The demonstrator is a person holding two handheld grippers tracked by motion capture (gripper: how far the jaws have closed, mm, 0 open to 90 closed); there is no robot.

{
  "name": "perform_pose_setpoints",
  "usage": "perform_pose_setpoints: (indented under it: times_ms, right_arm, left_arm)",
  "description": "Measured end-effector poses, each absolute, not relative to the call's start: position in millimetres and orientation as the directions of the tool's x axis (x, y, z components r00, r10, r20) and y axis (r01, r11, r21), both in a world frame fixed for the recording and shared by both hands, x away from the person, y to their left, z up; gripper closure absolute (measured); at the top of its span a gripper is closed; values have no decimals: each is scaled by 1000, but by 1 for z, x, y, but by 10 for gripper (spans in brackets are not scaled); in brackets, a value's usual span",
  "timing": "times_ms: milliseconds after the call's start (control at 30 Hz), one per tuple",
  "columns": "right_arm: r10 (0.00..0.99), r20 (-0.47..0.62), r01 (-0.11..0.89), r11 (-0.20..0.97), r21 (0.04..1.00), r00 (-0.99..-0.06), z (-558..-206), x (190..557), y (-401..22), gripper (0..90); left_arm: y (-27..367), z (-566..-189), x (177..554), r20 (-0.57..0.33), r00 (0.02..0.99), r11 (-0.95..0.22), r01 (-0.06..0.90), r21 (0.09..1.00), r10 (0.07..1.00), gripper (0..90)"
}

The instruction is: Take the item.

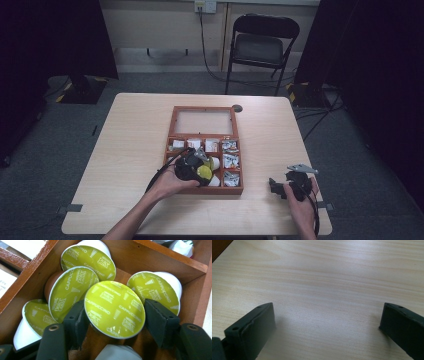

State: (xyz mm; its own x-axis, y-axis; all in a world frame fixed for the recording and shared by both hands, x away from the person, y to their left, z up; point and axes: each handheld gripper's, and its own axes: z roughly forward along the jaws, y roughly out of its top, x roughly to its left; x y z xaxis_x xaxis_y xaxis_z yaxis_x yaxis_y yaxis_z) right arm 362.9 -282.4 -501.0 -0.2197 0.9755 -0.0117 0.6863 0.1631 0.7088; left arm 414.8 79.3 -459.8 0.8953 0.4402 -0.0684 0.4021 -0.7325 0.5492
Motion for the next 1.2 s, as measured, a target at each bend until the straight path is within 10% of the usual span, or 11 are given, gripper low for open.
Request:
perform_pose_setpoints:
  times_ms: [1200]
  right_arm:
    - [976, -12, 686, 163, 709, -219, -501, 363, -282, 0]
  left_arm:
    - [90, -457, 417, -111, 887, -681, 418, 601, 448, 403]
